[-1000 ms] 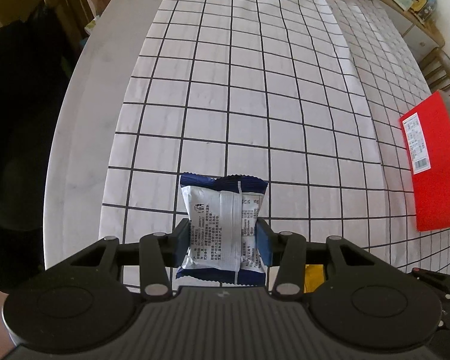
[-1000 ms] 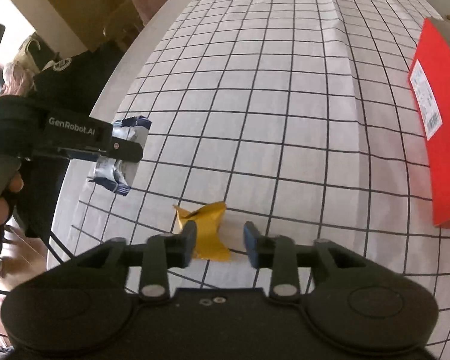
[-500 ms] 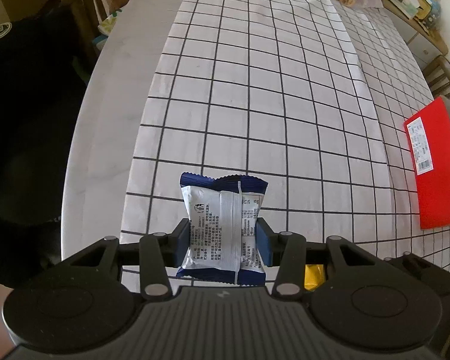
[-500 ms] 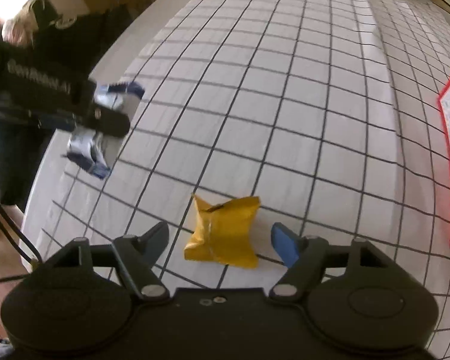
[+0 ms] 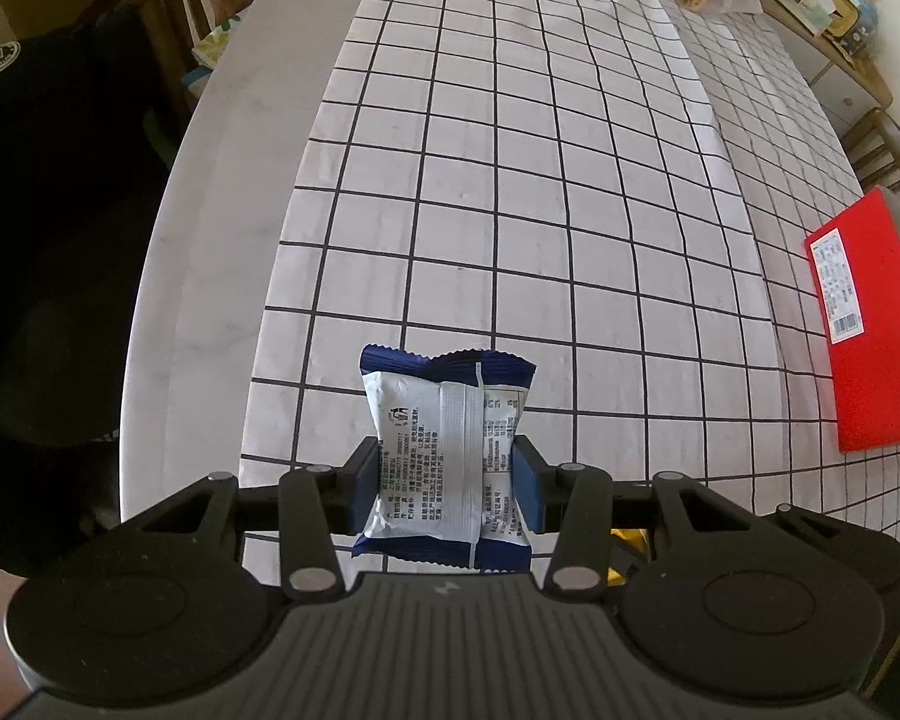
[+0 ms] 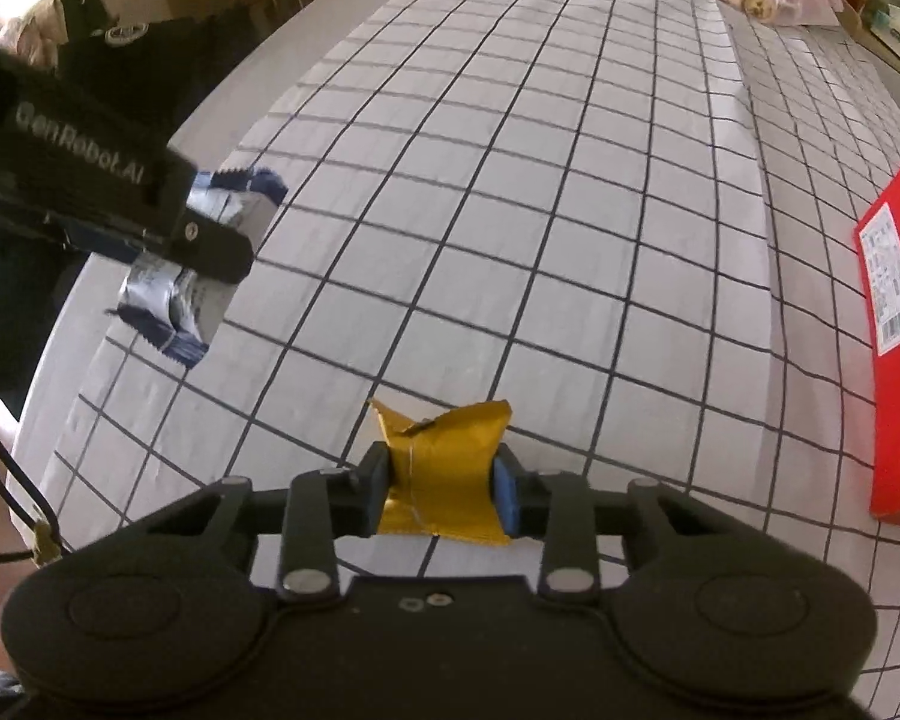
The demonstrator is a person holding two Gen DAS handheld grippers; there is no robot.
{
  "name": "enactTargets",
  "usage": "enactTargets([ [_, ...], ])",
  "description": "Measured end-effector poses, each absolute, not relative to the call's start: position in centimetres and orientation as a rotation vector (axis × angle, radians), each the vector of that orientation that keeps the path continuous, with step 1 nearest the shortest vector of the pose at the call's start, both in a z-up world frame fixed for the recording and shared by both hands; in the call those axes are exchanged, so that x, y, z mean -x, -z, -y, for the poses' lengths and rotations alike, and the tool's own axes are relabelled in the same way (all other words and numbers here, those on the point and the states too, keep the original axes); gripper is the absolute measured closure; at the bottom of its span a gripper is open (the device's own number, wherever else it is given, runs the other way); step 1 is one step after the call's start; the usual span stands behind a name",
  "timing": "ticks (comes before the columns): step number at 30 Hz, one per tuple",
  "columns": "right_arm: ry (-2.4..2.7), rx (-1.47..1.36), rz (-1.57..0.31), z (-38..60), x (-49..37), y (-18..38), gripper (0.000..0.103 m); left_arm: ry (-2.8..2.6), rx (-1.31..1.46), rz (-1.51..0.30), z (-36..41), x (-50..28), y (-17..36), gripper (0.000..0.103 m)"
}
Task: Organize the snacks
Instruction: 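Carry the yellow candy and biscuit packet over the red box with both tools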
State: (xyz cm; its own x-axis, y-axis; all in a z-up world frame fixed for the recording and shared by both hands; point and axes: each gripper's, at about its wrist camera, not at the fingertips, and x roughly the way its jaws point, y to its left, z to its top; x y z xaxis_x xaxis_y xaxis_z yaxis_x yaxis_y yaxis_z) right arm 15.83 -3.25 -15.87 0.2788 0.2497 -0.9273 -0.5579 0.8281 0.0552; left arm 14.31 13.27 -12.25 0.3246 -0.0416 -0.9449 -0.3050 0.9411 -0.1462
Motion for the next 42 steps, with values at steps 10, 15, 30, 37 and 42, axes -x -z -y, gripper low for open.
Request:
enactTargets([
  [10, -0.511, 0.105, -1.092, 8.5, -17.5, 11.4, 0.075, -0.128, 0.286, -1.171, -11.2, -14.5, 9.5, 0.058],
  [15, -0.485, 0.015, -1.043, 12.1, -17.9, 9.1, 0.075, -0.083, 0.268, -1.136, -9.1, -14.9, 7.7, 0.058],
  [30, -0.379, -0.102, -0.898, 23.4, -20.3, 3.0, 0.075, 0.105, 0.173, -1.034, 2.2, -18.3, 2.2, 0.058],
  [37, -0.325, -0.122, -0.862, 29.1, -21.9, 1.6, 0.075, 0.175, 0.116, -1.005, 8.6, -20.4, 0.6, 0.058],
  [42, -0.292, -0.130, -0.857, 33.1, -23.2, 1.3, 0.075, 0.214, 0.082, -0.997, 13.5, -22.3, 0.1, 0.058],
])
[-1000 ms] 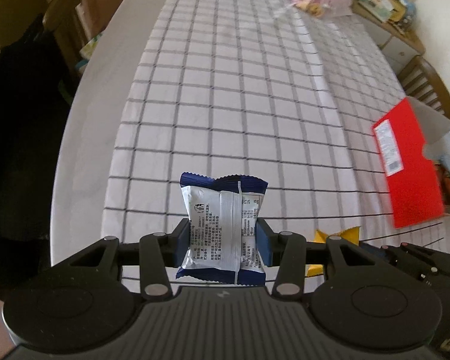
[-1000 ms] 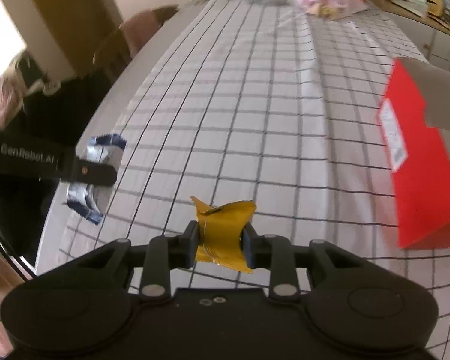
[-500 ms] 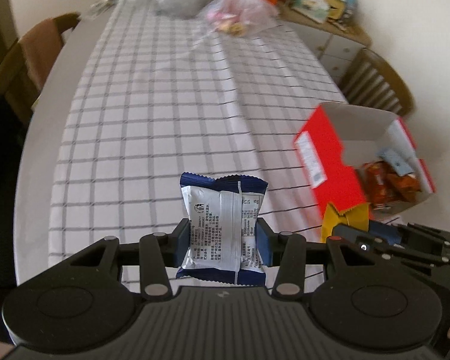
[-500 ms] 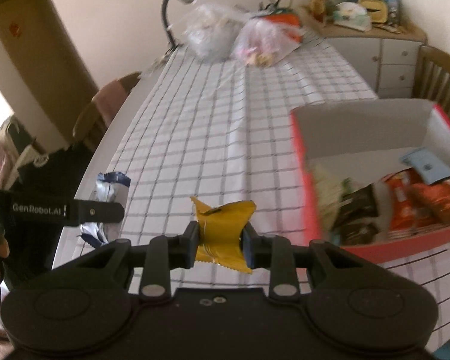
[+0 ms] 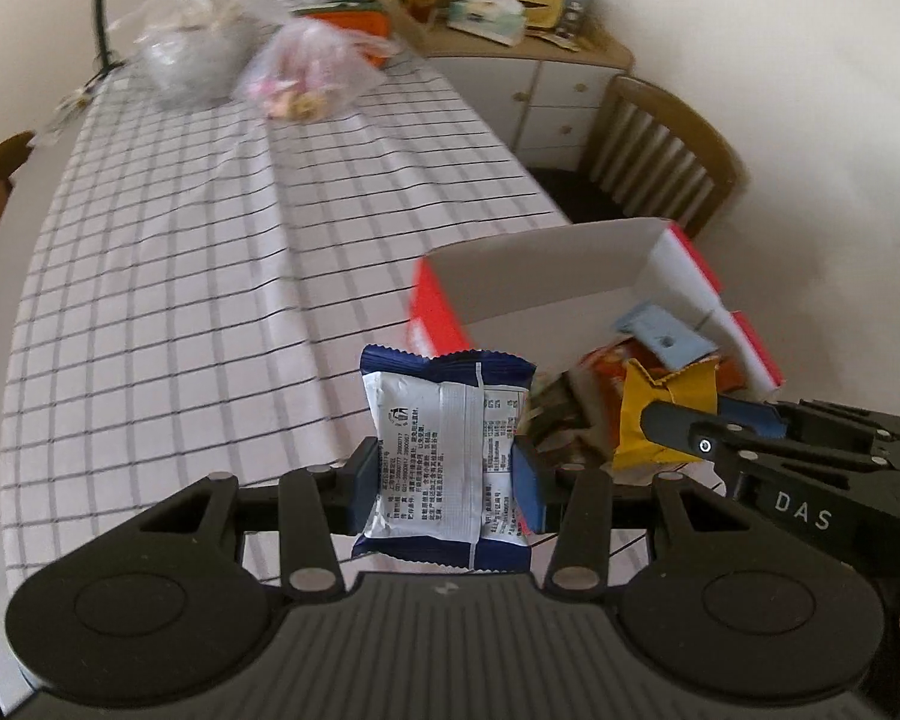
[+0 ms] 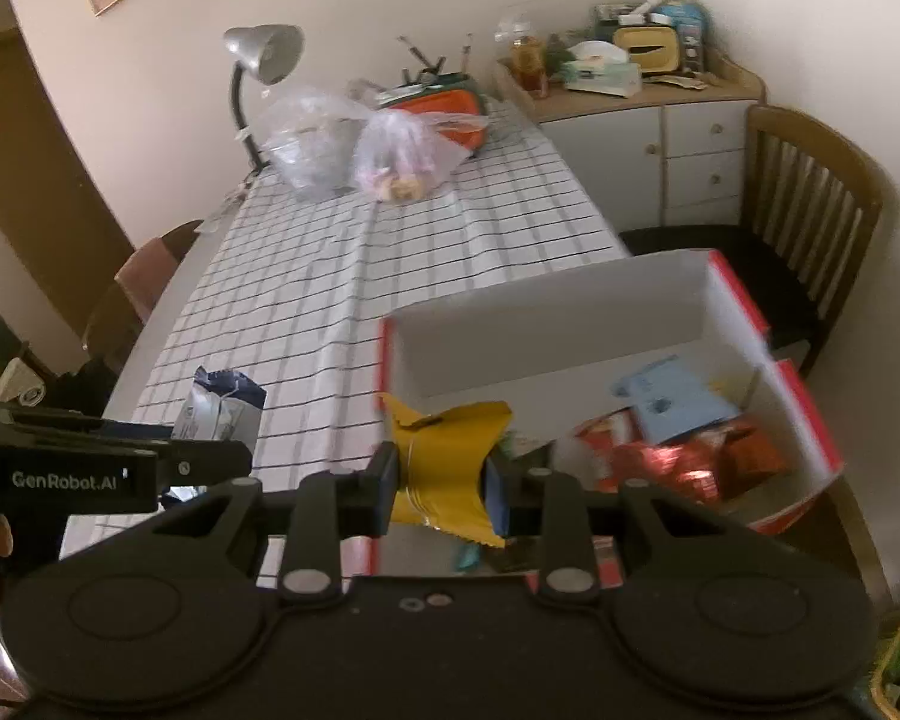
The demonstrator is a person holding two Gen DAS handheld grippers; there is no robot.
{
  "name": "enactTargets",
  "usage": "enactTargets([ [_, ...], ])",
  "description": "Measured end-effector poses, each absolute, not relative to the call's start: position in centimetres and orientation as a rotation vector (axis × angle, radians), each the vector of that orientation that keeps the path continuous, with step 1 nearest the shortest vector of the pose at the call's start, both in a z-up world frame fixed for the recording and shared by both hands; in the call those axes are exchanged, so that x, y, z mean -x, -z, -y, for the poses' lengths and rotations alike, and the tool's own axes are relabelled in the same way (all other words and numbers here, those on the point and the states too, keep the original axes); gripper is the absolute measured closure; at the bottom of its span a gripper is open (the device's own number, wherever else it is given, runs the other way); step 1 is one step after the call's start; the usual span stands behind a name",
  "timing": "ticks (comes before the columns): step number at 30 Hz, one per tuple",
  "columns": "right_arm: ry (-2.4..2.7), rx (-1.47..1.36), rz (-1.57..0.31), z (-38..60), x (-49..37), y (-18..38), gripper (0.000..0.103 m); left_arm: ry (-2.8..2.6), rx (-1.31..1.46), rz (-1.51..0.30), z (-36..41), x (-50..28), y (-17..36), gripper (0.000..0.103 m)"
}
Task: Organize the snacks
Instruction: 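Carry the yellow candy and biscuit packet over the red box with both tools, then open both tools to drop the yellow candy and biscuit packet into the box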
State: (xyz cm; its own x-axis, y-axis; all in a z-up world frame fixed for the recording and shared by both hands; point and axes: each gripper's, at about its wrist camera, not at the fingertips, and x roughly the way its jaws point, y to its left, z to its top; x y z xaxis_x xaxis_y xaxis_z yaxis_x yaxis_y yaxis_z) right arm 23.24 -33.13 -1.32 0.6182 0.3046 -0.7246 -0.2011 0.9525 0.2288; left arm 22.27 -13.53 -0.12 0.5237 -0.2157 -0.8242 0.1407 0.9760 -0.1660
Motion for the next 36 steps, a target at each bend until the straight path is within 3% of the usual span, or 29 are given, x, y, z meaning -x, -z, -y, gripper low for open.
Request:
enactTargets([
  [14, -0.250, -0.116, -0.941, 40.2, -28.8, 4.5, 0.075, 0.187, 0.060, -1.064, 22.1, -28.2, 3.1, 0.058],
  [36, -0.339, 0.030, -1.056, 38.3, -34.4, 8.7, 0.075, 0.098, 0.066, -1.224, 24.0, -35.4, 9.7, 0.058],
])
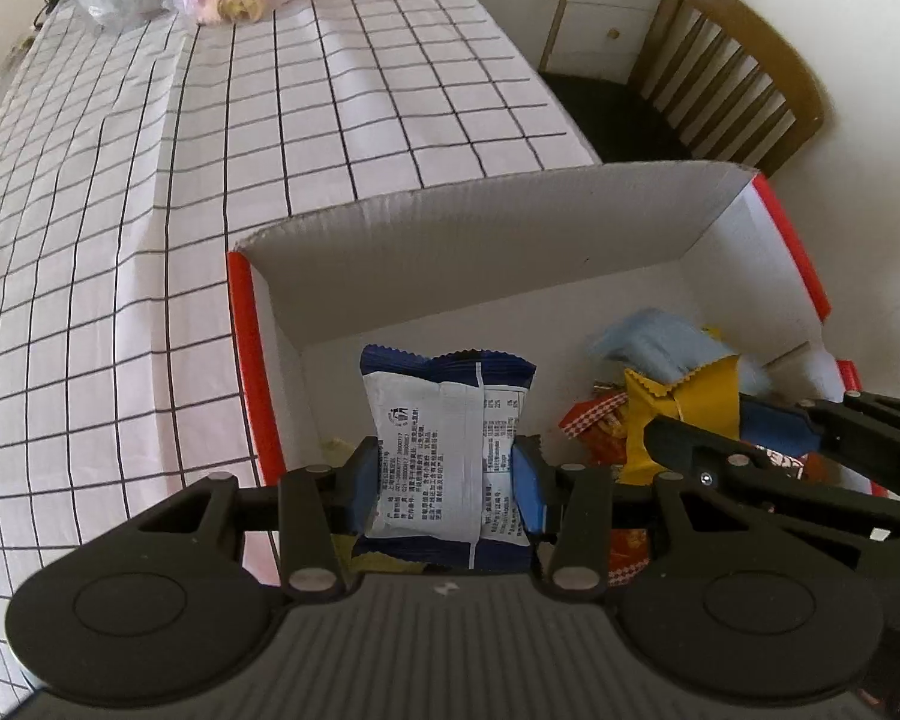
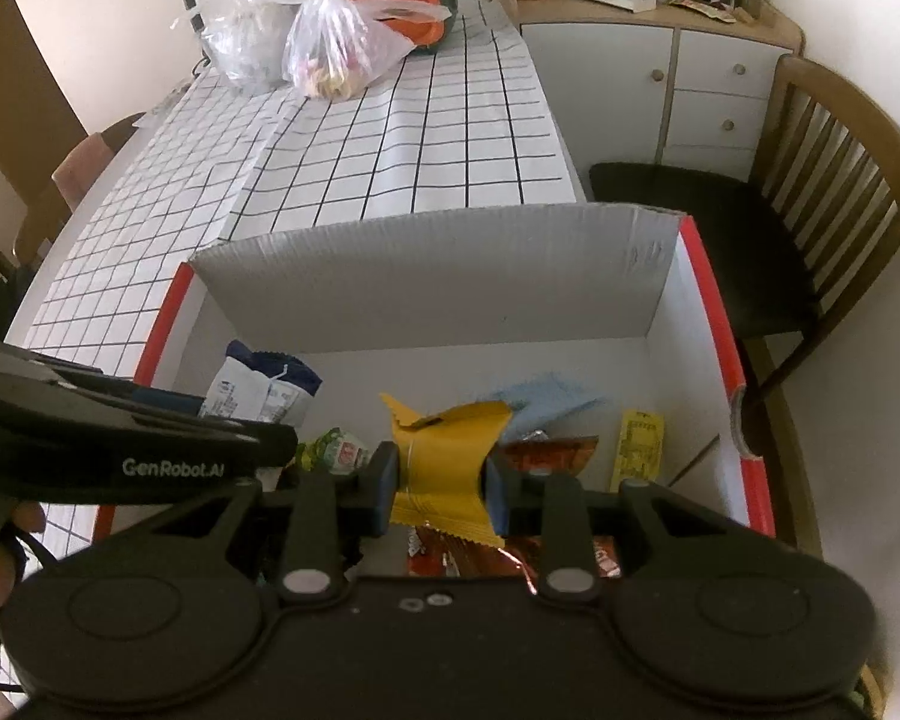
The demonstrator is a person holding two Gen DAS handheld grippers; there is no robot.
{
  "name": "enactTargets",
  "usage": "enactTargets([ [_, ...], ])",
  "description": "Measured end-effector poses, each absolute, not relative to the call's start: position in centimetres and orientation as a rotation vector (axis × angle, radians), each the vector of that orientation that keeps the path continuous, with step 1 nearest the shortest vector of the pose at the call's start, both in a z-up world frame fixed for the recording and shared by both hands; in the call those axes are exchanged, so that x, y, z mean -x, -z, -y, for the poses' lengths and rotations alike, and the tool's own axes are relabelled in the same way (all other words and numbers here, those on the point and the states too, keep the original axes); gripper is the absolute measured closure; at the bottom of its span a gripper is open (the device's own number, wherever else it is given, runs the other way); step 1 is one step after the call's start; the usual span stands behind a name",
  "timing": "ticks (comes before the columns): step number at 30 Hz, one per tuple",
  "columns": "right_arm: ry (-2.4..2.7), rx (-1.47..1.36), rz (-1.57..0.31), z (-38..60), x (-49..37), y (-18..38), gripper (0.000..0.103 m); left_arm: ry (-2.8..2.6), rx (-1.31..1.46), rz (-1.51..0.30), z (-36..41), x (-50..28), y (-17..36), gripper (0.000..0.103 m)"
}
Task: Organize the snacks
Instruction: 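Open both tools to drop the yellow candy and biscuit packet into the box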
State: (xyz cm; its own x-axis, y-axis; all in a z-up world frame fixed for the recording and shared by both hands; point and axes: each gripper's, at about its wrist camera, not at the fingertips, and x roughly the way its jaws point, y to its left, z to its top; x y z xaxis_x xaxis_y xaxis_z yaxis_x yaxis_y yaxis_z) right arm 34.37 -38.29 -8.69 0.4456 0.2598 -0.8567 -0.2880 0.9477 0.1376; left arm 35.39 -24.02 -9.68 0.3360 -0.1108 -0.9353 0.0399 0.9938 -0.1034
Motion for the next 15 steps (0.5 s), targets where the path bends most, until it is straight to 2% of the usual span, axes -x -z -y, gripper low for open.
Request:
enactTargets([
  [9, -0.361, 0.007, -1.055, 38.4, -34.2, 8.5, 0.073, 0.085, 0.091, -1.218, 24.0, -34.7, 10.0, 0.058],
  [11, -0.369, 0.004, -1.046, 38.5, -33.9, 8.2, 0.072, 0.085, 0.093, -1.206, 24.1, -34.3, 9.7, 0.053],
  [15, -0.375, -0.008, -1.025, 38.7, -33.1, 7.5, 0.071, 0.090, 0.099, -1.178, 24.0, -33.5, 8.9, 0.049],
])
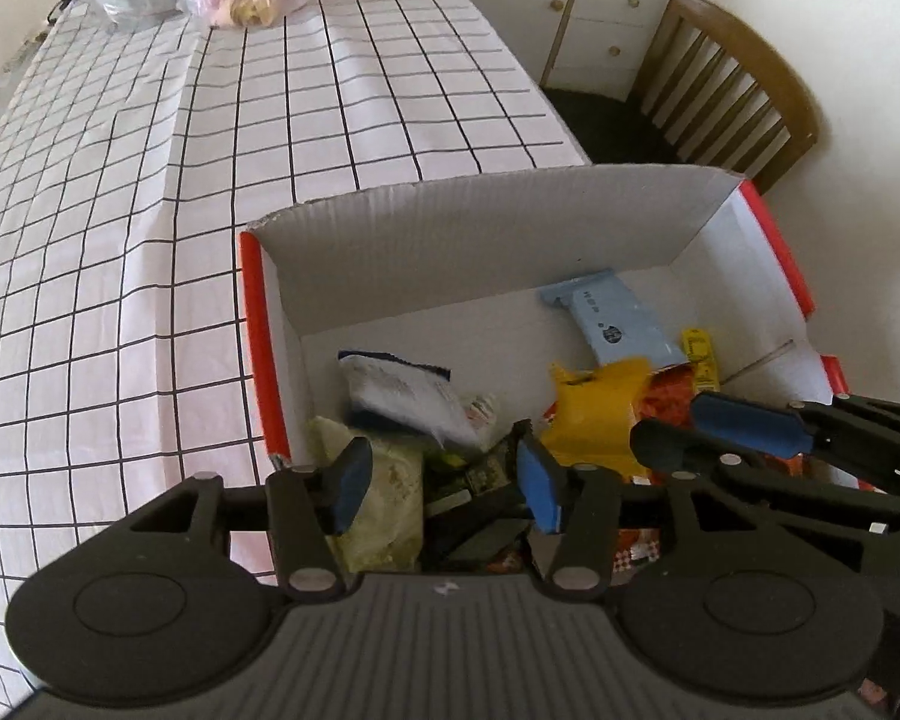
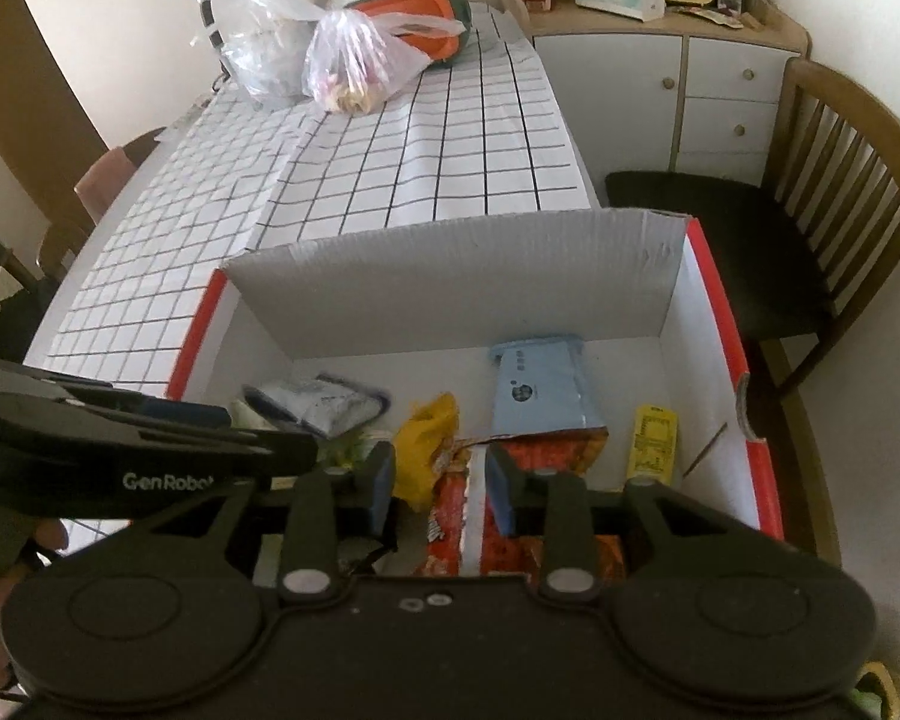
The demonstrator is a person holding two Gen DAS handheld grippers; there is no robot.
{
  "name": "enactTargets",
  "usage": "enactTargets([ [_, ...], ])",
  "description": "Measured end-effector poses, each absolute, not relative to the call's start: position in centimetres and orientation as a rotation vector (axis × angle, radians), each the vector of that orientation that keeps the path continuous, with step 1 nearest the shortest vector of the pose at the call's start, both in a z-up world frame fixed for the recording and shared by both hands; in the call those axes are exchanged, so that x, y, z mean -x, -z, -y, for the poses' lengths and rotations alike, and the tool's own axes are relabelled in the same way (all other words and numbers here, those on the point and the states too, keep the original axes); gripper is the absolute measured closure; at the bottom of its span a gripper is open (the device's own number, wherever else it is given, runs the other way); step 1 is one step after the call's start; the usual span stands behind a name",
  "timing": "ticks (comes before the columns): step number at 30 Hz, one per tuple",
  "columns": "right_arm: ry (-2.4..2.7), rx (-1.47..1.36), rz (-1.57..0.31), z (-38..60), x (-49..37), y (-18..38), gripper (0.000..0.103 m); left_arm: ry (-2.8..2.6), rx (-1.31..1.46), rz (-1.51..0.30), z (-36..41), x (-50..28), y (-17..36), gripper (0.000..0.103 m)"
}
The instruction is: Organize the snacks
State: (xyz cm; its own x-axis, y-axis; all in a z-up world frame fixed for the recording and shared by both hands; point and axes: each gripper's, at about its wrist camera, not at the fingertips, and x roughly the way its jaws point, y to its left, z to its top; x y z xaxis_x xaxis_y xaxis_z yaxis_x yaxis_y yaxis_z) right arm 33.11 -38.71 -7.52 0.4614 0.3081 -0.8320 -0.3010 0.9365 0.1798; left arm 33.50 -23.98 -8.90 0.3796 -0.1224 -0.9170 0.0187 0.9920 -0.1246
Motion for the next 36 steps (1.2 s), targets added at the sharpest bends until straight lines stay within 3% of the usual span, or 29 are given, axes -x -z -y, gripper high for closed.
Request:
enactTargets([
  [7, -0.363, -0.046, -0.977, 38.9, -31.0, 6.0, 0.068, 0.122, 0.108, -1.118, 23.3, -31.5, 7.0, 0.039],
  [12, -0.351, -0.071, -0.938, 38.9, -29.6, 4.7, 0.062, 0.137, 0.107, -1.071, 22.6, -30.1, 5.7, 0.038],
  [15, -0.340, -0.091, -0.910, 38.8, -28.6, 4.0, 0.047, 0.145, 0.097, -1.038, 22.1, -29.2, 4.9, 0.037],
  [17, -0.334, -0.104, -0.886, 38.9, -27.8, 3.5, 0.032, 0.154, 0.093, -1.020, 21.9, -28.5, 4.3, 0.037],
  [36, -0.293, -0.169, -0.738, 39.4, -22.5, 0.4, 0.001, 0.185, 0.068, -0.864, 19.6, -22.4, 0.4, 0.023],
])
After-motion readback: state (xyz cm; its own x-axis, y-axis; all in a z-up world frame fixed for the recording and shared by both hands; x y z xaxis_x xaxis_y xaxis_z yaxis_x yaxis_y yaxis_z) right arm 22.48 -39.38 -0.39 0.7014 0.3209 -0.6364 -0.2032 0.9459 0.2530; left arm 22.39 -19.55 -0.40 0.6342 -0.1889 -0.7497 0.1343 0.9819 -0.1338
